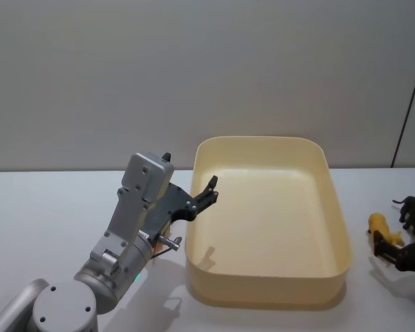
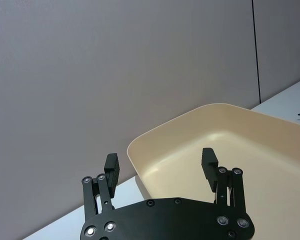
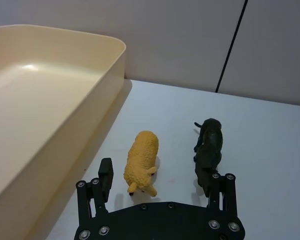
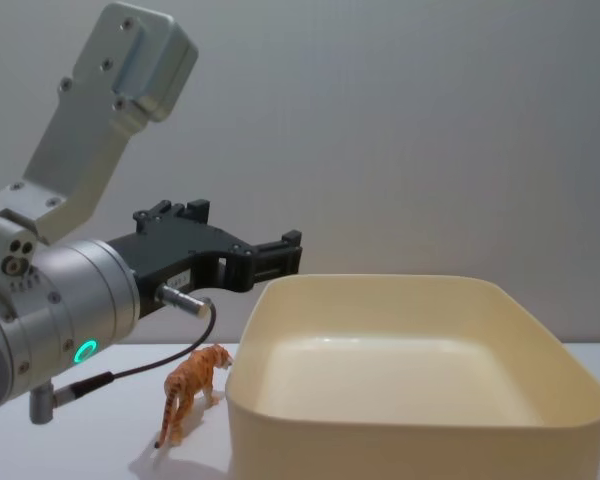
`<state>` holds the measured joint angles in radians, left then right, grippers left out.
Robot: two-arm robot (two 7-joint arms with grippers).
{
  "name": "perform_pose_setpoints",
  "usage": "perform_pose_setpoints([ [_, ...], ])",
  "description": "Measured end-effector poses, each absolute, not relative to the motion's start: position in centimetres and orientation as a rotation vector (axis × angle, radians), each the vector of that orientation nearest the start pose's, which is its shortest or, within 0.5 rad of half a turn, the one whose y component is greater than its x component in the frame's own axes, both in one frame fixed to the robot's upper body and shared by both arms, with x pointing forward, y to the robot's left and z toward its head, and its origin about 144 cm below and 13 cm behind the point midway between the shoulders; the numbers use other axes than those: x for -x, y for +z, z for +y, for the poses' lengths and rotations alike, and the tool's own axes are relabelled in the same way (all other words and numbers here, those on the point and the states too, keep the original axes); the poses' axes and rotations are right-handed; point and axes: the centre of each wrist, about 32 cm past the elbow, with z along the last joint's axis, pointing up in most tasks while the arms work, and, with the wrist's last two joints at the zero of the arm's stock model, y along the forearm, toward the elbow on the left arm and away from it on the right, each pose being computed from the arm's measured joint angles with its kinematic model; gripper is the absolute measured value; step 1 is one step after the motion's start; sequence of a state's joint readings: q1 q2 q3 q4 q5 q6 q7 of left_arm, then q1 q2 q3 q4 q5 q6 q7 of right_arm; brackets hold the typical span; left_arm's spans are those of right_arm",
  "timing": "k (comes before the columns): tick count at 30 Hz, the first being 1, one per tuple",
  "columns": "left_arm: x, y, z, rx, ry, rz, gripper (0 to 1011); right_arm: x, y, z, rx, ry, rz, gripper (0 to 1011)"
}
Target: Pick up the toy alternately with two hands and place it into the central storage box.
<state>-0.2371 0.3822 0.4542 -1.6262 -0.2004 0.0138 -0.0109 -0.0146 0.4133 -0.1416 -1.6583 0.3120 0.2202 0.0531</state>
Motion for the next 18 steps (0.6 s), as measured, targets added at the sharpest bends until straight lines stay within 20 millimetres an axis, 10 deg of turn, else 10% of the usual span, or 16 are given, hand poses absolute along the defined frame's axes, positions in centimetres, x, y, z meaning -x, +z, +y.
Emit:
perform_pose_setpoints([
  [18,-49.2,120.4,19.8,-0.061,1.124,-0.268,1002,-47.8,115.6,-28.6,0.287,-1.293,0.112,909],
])
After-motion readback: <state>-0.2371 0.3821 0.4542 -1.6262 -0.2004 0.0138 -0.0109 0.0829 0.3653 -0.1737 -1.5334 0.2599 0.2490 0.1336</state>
